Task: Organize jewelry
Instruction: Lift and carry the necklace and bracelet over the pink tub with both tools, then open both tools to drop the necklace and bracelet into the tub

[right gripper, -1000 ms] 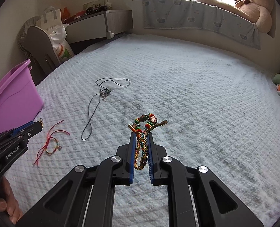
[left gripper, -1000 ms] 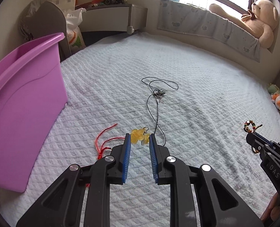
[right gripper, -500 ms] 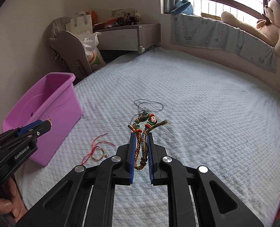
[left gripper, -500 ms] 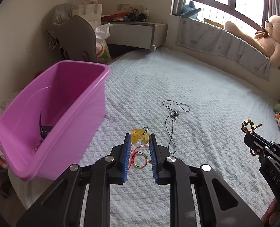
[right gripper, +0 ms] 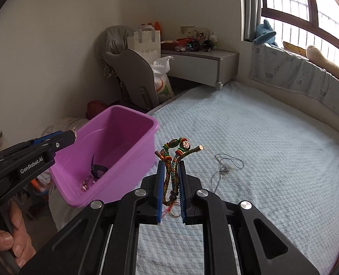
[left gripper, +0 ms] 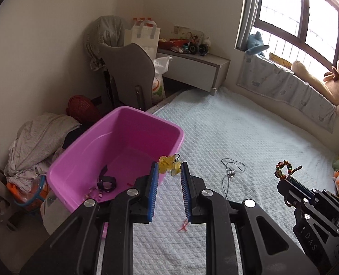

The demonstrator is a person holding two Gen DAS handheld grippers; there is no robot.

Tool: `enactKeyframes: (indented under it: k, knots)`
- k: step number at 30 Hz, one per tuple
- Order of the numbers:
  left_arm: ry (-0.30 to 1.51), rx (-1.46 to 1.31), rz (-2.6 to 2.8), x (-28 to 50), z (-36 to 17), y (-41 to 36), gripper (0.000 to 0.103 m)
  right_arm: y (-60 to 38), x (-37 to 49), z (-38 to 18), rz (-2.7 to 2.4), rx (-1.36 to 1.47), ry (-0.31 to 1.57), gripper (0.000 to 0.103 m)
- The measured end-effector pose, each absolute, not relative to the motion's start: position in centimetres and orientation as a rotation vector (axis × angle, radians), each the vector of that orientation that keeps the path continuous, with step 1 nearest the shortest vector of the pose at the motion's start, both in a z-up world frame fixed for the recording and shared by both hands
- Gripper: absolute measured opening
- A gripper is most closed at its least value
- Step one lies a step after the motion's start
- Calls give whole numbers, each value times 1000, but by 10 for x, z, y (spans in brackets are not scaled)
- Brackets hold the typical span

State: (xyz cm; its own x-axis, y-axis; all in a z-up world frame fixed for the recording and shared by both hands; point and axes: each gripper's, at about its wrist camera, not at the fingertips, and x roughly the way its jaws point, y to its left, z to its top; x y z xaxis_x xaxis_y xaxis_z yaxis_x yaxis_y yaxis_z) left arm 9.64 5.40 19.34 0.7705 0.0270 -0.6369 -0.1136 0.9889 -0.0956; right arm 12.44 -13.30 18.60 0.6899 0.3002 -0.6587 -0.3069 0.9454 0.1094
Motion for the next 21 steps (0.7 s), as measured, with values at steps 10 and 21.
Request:
enactKeyframes:
  k: [10, 21]
  knots:
    - [694, -46, -36, 138, 194, 164, 20, 0, 163, 199, 266, 43, 734, 11]
    - [806, 23, -113, 192, 154, 230, 20, 92, 207, 163, 235, 117, 859, 11]
